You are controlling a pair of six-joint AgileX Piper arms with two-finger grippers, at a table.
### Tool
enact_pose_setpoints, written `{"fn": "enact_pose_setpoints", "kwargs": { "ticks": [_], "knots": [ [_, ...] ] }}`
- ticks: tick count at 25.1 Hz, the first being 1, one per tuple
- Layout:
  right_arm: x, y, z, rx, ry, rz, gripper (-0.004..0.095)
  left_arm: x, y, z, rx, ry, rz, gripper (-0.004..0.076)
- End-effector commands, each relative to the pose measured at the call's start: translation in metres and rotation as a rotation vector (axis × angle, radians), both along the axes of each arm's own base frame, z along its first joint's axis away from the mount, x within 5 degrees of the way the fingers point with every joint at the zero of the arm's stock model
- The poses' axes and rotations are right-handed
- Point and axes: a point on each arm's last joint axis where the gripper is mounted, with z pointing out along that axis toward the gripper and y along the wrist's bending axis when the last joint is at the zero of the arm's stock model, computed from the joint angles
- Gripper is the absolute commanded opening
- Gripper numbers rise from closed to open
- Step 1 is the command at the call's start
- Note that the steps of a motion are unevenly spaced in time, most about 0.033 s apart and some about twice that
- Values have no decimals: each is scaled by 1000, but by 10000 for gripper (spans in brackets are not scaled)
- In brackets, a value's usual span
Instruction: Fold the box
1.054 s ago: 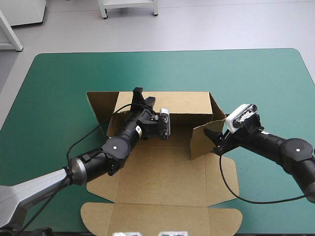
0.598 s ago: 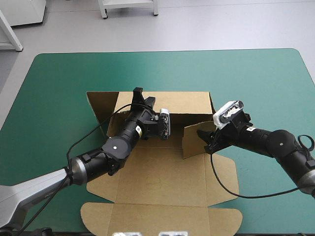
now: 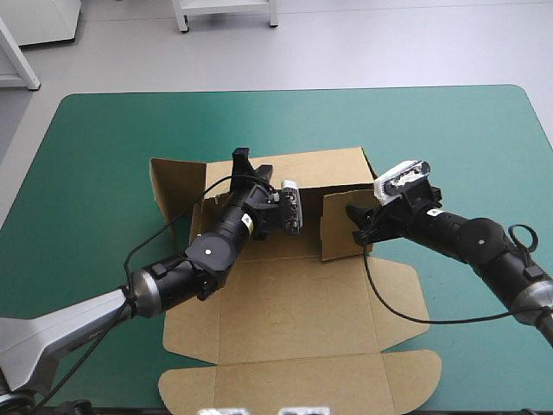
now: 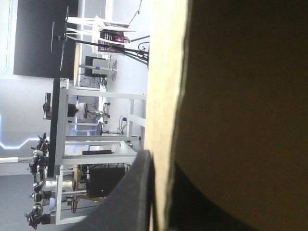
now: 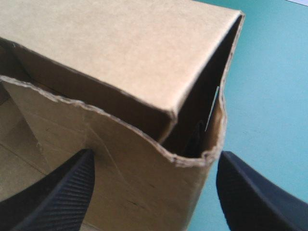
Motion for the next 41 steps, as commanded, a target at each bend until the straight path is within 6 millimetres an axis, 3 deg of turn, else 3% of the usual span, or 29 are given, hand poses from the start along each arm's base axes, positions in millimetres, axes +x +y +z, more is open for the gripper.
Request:
{"fn": "enact_pose_setpoints", "kwargs": {
  "ticks": [1, 12, 18, 22, 33, 37, 41],
  "knots": [
    [11, 2, 19, 54, -57, -44, 648, 3, -4, 20, -69, -35, 17, -9],
    [22, 1, 23, 72, -120, -98, 647, 7, -8, 24, -77, -48, 24, -8],
    [35, 8, 7, 88, -58, -68, 635, 7, -8, 24, -98, -43, 34, -8],
    [35, 10, 6, 90, -49, -56, 508, 7, -7, 24, -97, -45, 38, -8],
    [31, 15, 5, 111, -18, 10, -15, 7, -8, 25, -91, -51, 35, -8],
    [32, 15, 6, 145, -11, -11, -17, 7, -8, 25, -90, -54, 33, 16],
    [32, 15, 7, 152, -12, -18, -17, -2, -9, 32, -136, -33, 13, 197]
  ]
}}
